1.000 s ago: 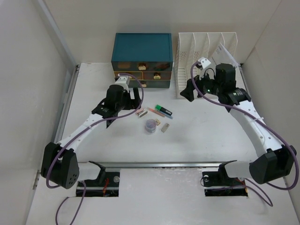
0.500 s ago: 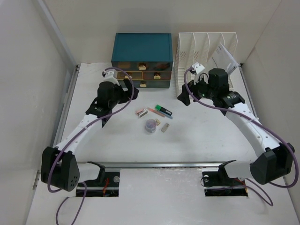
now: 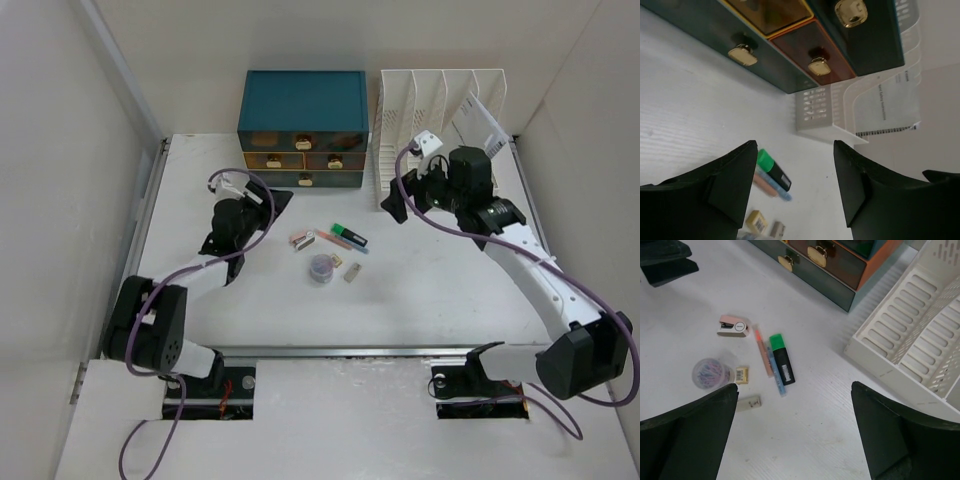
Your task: Organize the desk
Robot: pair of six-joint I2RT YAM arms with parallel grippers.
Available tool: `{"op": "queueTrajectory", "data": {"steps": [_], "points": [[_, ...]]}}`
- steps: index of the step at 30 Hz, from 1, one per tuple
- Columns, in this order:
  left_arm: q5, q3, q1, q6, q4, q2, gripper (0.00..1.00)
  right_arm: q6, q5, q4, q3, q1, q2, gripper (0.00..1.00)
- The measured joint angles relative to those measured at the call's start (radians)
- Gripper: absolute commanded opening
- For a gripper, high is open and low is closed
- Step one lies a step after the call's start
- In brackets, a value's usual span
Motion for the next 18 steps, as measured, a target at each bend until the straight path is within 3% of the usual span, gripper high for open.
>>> {"op": "queueTrajectory", "data": {"steps": [9,14,18], "points": [[0.023,0.008,0.001,-0.299,0.452,0.312,0.52,-0.011,0.0,0.014,-0.006,0.002,-0.034,1.0],[0.027,0.073,0.0,-0.429,0.519,0.538,0.49,-0.011,0.008,0.037,-0.037,0.013,-0.074,1.0],[0.029,0.14,-0.005,-0.458,0.519,0.6,0.44,-0.011,0.014,0.045,-0.042,0.013,-0.09,1.0]]}}
